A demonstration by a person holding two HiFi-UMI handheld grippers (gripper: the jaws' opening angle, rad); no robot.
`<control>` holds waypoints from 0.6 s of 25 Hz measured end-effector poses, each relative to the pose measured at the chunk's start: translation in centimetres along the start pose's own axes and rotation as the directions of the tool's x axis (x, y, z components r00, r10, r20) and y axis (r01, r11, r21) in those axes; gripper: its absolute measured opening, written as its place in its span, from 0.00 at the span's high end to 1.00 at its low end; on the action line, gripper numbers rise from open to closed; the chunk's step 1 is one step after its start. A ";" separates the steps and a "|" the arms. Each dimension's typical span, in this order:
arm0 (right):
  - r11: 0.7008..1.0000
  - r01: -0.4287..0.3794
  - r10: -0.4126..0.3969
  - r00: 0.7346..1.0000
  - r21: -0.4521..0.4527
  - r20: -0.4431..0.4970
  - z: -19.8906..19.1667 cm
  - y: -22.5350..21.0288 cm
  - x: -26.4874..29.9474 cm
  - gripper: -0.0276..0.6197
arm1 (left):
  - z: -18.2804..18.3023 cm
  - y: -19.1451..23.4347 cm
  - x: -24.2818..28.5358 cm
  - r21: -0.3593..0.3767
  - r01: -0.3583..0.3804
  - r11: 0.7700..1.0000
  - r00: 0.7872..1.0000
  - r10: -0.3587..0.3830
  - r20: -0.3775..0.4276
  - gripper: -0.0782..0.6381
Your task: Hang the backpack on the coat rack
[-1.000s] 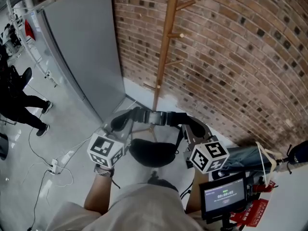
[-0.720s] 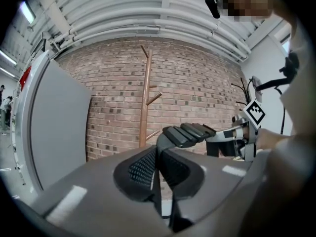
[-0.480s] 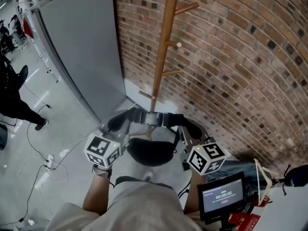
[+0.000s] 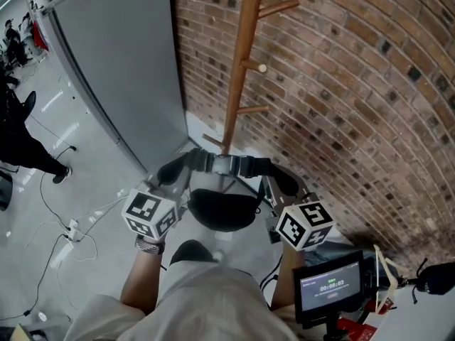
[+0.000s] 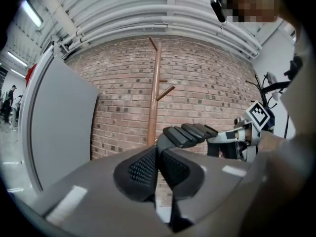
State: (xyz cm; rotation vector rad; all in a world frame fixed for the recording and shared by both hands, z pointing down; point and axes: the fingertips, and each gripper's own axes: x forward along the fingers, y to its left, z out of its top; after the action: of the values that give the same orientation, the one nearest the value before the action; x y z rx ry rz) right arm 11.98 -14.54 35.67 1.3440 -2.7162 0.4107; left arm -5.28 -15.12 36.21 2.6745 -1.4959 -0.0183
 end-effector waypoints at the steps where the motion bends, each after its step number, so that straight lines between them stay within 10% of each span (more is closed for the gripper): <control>1: 1.000 0.002 -0.002 1.000 -0.003 -0.003 0.0 -0.2 0.3 0.95 | -0.1 0.2 0.2 -0.005 -0.003 1.000 1.000 0.003 0.000 0.88; 15: 0.998 0.011 -0.005 0.995 0.057 -0.099 -2.9 -2.7 5.0 0.95 | -4.8 3.5 3.3 -0.101 -0.007 0.995 0.996 -0.002 -0.089 0.88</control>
State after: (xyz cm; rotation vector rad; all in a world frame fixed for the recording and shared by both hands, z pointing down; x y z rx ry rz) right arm 10.88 -19.15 39.95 1.3110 -2.6371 0.5427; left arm -6.29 -19.46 41.29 2.5585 -1.4320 0.0238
